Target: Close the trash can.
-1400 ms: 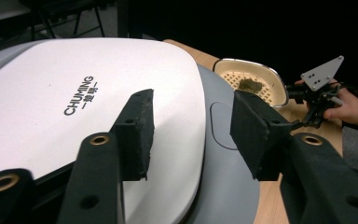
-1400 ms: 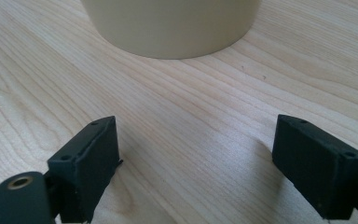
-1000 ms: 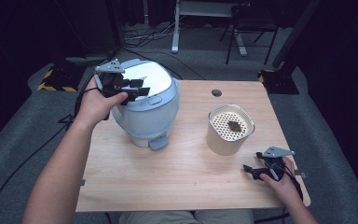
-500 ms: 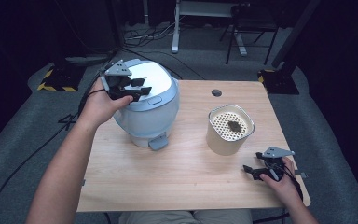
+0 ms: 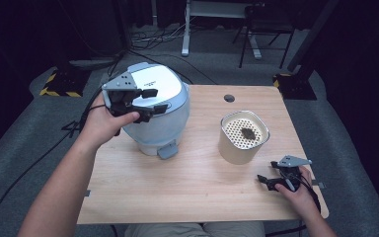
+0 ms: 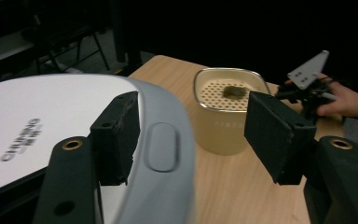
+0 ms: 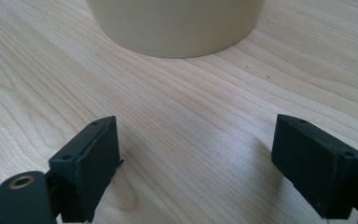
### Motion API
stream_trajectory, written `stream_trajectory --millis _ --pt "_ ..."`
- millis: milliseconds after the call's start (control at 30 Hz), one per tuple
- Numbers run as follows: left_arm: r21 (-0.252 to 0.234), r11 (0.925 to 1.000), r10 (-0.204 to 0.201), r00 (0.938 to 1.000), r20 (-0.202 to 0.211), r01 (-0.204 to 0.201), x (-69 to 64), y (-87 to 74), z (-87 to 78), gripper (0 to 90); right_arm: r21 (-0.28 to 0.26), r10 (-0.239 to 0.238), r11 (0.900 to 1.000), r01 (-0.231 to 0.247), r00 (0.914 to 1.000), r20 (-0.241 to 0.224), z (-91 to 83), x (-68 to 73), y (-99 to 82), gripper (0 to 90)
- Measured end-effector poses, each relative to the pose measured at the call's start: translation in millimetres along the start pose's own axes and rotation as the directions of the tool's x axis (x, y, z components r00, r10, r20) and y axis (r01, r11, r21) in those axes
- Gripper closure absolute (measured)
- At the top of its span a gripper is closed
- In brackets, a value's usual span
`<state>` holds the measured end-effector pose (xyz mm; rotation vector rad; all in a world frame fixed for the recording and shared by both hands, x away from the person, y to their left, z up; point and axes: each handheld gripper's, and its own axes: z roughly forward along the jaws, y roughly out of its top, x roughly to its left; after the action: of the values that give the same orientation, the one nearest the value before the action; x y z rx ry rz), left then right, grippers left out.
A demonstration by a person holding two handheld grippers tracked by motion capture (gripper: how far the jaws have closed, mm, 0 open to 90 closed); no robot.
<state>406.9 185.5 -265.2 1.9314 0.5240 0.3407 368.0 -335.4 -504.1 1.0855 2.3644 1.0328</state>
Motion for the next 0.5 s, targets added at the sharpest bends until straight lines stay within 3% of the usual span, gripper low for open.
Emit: stream_trajectory --millis 33,133,200,333,500 --pt "0.0 1.0 0.0 1.0 0.0 0.0 0.0 0.0 0.0 36.7 0.0 0.0 1.0 0.0 1.0 0.0 0.0 0.0 0.0 15.3" --pt "-0.005 0.9995 0.031 0.9993 0.018 -0.031 -22.1 -6.0 -5.1 36.4 0.0 0.0 1.0 0.0 1.0 0.001 0.2 0.3 0.2 15.3" --pt "-0.004 0.9995 0.032 0.9993 0.018 -0.032 -27.3 -8.9 -6.4 36.3 0.0 0.001 1.0 -0.001 1.0 0.002 0.2 0.4 0.2 15.3" --pt "0.034 0.9982 0.049 0.9987 0.01 -0.049 -45.2 -25.1 -6.2 34.7 -0.001 -0.001 1.0 0.001 1.0 -0.001 0.2 0.7 0.1 15.3" --pt "0.058 0.9974 0.041 0.9989 0.023 -0.042 -56.8 -42.3 -1.2 33.2 0.001 -0.003 1.0 0.003 1.0 -0.001 0.1 0.8 0.0 15.3"
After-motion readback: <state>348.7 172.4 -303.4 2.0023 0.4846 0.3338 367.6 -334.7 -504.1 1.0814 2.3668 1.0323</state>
